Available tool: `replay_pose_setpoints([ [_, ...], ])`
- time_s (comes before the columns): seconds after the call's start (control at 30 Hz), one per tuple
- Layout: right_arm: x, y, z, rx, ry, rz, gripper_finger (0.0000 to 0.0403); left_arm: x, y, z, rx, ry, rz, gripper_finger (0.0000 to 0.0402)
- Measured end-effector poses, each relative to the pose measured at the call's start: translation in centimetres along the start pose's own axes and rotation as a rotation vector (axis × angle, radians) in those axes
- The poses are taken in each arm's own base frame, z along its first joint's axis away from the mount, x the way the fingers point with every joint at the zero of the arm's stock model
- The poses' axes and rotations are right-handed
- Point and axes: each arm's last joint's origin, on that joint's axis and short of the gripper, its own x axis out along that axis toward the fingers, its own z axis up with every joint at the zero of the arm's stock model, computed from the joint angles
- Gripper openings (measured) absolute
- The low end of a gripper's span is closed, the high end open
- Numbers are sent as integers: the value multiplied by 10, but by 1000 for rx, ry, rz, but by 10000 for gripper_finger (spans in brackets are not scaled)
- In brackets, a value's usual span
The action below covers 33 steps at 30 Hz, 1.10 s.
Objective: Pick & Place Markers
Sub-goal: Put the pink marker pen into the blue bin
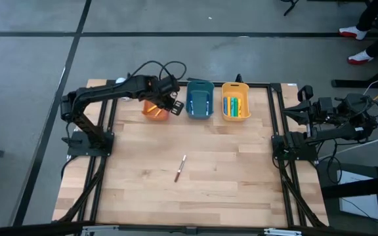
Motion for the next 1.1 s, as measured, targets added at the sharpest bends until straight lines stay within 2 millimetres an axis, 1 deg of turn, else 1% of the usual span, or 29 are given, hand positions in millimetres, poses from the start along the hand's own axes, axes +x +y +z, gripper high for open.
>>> replay_pose_setpoints([
  [0.13, 0, 0, 0, 0, 0, 0, 21, 1, 4, 5, -14, -6, -15, 28],
  [0.3, 0, 0, 0, 0, 0, 0, 21, 1, 4, 18, -51, -49, -120, 28],
  [0.57, 0, 0, 0, 0, 0, 0, 21, 1, 2, 33, -115, -105, -243, 28],
  [0.87, 0, 0, 0, 0, 0, 1, 21, -4, -4, 59, -136, -158, -269, 27],
  [1.1, 0, 0, 0, 0, 0, 1, 21, 1, -10, 74, -145, -166, -279, 27],
])
